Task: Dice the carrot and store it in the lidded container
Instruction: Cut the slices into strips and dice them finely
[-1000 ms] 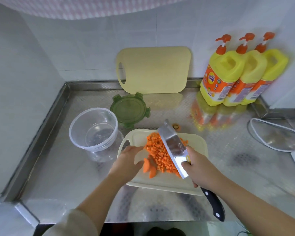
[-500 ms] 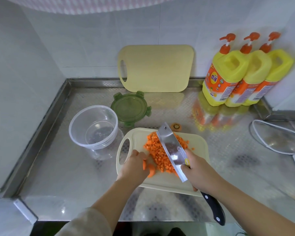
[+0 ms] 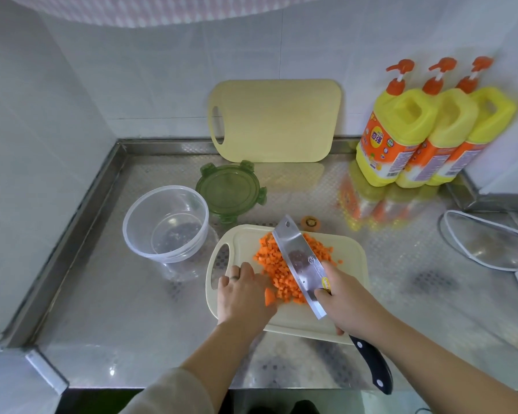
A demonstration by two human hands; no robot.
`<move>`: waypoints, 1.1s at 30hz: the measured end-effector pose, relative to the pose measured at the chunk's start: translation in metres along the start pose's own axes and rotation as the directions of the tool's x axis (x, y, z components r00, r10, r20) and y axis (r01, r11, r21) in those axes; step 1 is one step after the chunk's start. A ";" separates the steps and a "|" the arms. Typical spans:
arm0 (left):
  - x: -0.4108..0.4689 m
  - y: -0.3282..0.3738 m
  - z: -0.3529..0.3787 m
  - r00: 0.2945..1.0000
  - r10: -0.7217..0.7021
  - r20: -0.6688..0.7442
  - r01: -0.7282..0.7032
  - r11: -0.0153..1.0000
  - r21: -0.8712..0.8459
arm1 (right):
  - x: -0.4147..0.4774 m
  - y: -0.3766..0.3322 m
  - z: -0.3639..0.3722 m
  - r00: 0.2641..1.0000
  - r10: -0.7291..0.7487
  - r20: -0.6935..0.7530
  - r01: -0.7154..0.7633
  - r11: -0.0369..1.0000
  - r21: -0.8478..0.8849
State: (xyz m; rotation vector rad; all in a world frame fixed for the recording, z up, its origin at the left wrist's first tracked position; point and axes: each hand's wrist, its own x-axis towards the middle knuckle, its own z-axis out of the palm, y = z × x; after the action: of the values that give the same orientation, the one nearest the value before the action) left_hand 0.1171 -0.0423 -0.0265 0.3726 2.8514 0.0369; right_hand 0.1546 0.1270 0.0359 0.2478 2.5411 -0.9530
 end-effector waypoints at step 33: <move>-0.001 -0.055 0.002 0.951 -0.227 0.209 0.307 0.644 -0.701 | -0.012 -0.008 0.013 0.999 -0.032 0.024 0.032 0.999 -0.009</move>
State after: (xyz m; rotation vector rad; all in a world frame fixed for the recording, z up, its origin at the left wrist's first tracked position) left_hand 0.1048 -0.0962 -0.0313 -0.2220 2.4768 1.0327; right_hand 0.1667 0.1122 0.0372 0.1924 2.5343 -0.9508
